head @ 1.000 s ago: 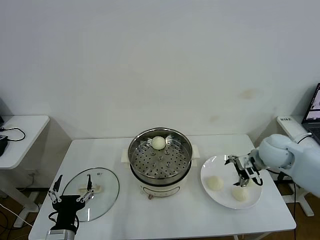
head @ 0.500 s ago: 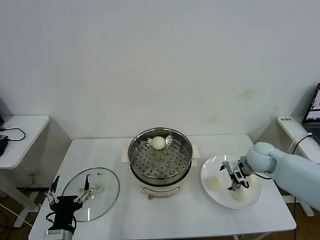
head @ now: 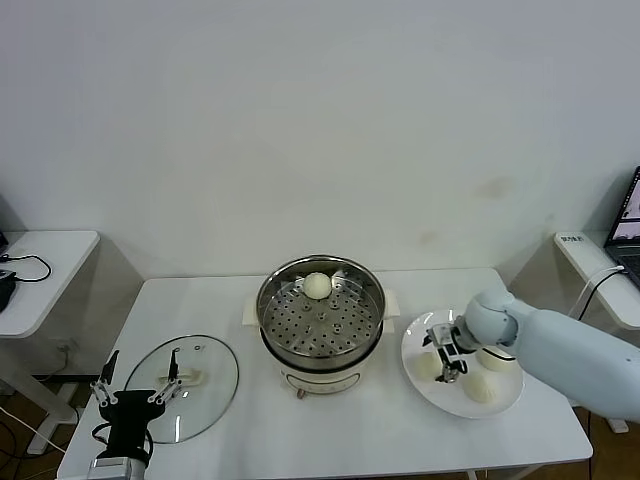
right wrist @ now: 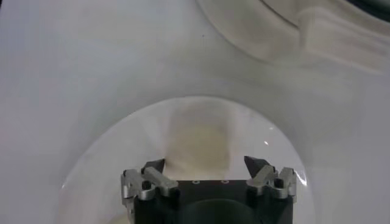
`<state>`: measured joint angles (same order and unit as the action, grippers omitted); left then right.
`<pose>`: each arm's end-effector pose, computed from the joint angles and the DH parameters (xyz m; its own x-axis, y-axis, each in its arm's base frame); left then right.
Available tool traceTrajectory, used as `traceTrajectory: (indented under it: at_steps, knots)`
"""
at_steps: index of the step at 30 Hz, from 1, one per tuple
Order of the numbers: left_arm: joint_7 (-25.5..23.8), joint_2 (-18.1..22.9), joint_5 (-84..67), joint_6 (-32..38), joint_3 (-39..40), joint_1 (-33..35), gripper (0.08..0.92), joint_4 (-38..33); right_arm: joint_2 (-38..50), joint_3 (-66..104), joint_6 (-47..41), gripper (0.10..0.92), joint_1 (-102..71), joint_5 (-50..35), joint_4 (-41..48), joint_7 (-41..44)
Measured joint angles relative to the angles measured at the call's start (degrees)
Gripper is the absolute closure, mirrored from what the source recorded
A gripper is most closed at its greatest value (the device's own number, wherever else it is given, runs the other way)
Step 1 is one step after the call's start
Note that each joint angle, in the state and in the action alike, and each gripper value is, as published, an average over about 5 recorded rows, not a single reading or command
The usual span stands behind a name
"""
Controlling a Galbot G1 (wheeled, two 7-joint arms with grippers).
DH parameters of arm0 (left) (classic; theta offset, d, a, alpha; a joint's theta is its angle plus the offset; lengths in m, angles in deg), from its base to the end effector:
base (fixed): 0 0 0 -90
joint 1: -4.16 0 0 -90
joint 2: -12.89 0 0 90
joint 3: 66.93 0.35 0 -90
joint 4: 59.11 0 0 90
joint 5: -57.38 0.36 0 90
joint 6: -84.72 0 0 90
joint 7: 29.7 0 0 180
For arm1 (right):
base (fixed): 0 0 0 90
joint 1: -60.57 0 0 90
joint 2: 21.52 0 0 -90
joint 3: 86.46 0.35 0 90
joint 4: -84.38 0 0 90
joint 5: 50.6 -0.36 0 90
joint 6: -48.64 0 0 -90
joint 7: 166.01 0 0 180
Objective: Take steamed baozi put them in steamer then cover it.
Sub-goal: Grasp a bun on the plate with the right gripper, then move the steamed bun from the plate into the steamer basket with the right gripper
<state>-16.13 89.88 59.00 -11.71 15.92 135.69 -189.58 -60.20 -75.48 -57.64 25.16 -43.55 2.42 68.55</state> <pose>0.1334 0.0594 -0.2593 -0.9778 -0.2032 0.0503 -0.1796 0.9378 0.2971 0.4659 -0.0938 -0.2479 -0.1966 -0.1468 0.9694 -0.9574 -0.1843 -0.2221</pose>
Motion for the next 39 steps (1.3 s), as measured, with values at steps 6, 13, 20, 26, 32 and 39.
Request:
traceTrajectory:
  at_steps: [6, 13, 20, 26, 32, 39]
  knots:
    - [0.0, 0.09, -0.01, -0.06, 0.04, 0.01, 0.177, -0.04, -0.48, 0.07, -0.46, 0.369, 0.12, -0.14, 0.6, 0.71]
    - [0.02, 0.26, -0.01, -0.07, 0.09, -0.08, 0.177, -0.18, -0.29, -0.33, -0.32, 0.435, 1.53, -0.91, 0.5, 2.01]
    - [0.02, 0.12, -0.09, -0.09, 0.02, -0.02, 0.177, -0.68, 1.74, -0.6, -0.36, 0.451, 4.98, -2.51, -0.87, 3.78]
    - [-0.01, -0.23, -0.21, -0.13, 0.19, -0.03, 0.177, -1.18, 4.91, -1.27, -0.76, 0.448, 10.05, -4.9, -2.79, 4.69]
    - [-0.03, -0.77, -0.54, -0.22, 0.47, -0.23, 0.177, -1.49, 6.63, -2.69, -1.51, 0.441, 17.07, -8.54, -4.63, 4.96]
    - [-0.06, -1.32, -0.81, -0.34, 0.65, -0.28, 0.177, -1.98, 4.44, -7.31, -3.38, 0.433, 27.78, -14.3, -6.33, 4.08]
